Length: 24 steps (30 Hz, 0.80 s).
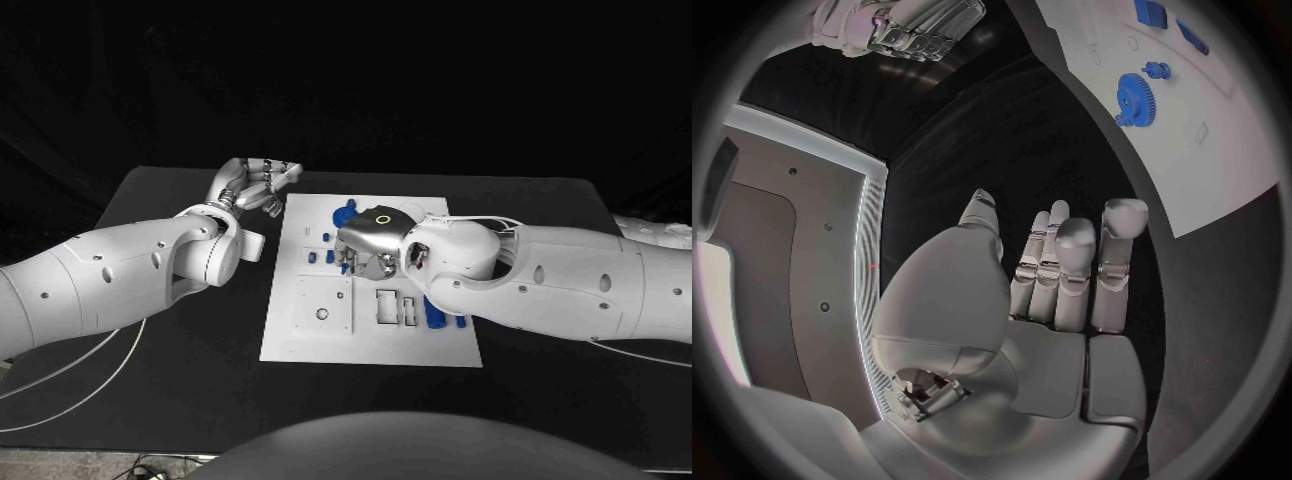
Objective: Assemble the parts on the task board
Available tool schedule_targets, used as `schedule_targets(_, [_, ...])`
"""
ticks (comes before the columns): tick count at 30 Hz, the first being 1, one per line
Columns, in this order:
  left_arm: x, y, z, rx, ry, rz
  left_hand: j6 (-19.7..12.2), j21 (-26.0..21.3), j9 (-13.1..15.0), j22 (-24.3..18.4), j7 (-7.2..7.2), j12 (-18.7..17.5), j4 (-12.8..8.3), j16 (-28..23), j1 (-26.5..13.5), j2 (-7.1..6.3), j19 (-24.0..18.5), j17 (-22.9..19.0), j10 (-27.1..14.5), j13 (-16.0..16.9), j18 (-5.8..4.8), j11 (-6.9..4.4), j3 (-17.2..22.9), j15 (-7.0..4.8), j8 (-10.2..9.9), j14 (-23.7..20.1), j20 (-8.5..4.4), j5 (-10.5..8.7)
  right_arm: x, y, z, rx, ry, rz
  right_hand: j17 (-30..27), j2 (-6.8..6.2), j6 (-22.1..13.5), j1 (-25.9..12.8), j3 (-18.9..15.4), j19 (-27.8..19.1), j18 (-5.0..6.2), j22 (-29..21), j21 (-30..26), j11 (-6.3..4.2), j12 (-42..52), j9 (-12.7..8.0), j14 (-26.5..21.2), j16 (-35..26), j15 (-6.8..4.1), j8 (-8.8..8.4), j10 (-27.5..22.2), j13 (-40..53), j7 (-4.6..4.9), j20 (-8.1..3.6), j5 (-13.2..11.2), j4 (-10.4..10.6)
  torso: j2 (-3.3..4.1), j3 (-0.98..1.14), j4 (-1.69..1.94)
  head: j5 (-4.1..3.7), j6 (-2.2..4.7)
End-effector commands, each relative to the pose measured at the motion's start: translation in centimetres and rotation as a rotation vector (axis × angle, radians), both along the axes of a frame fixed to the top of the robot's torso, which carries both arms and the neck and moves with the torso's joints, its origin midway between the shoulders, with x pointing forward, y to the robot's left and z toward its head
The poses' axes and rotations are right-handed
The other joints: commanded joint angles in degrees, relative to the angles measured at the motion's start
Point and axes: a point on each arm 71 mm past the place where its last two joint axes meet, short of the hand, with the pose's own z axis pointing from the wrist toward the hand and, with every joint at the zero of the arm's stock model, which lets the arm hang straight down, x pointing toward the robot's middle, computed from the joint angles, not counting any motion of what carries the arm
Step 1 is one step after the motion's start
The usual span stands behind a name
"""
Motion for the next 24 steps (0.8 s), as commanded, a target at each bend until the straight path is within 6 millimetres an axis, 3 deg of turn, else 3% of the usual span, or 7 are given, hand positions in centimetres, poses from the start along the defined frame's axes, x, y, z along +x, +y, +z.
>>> schedule_targets(1, [0.0, -0.2, 0.1, -0.009, -0.002, -0.019, 0.0, -0.3, 0.0, -0.1, -0.17, 0.1, -0.1, -0.2, 0.0, 0.63, -0.3, 0.0, 0.1, 0.1, 0.42, -0.37, -0.4, 0.01, 0.2, -0.2, -0.07, 0.31, -0.4, 0.3, -0.7, -0.069, 0.012, 0.038, 15.1, 0.36, 0.0, 0.0, 0.2, 5.9, -0.39, 15.1, 0.3, 0.23, -0.4, 0.1, 6.0, 0.2, 0.36, 0.15, -0.3, -0.1, 0.44, 0.38, 0.2, -0.2, -0.01, 0.02, 0.03, -0.19, 0.00])
schedule_targets(14, [-0.1, -0.1, 0.1, -0.009, -0.002, -0.019, 0.0, -0.3, 0.0, -0.1, -0.17, 0.1, -0.1, -0.2, 0.0, 0.63, -0.3, 0.0, 0.1, 0.1, 0.42, -0.37, -0.4, 0.01, 0.2, -0.2, -0.07, 0.31, -0.6, 0.9, -2.6, -0.076, 0.055, 0.051, 15.1, 0.38, 0.0, -0.1, 0.2, 5.9, -0.39, 15.1, 0.3, 0.24, -0.4, 0.1, 6.0, 0.2, 0.37, 0.10, -0.4, -0.1, 0.46, 0.40, 0.2, -0.2, -0.07, -0.02, 0.07, -0.57, 0.00])
schedule_targets(24, [-0.2, 0.0, 0.1, -0.009, -0.002, -0.016, 0.0, -0.3, 0.0, -0.1, -0.17, 0.1, -0.1, -0.2, 0.0, 0.63, -0.3, 0.0, 0.1, 0.1, 0.42, -0.37, -0.4, 0.01, 0.2, -0.2, -0.07, 0.31, -0.8, 1.5, -4.1, -0.076, 0.084, 0.053, 15.1, 0.42, -0.1, -0.2, 0.2, 5.9, -0.39, 15.1, 0.3, 0.30, -0.3, 0.0, 6.0, 0.2, 0.41, 0.01, -0.5, -0.1, 0.52, 0.44, 0.2, -0.1, 0.07, 0.07, 0.11, -0.49, 0.00])
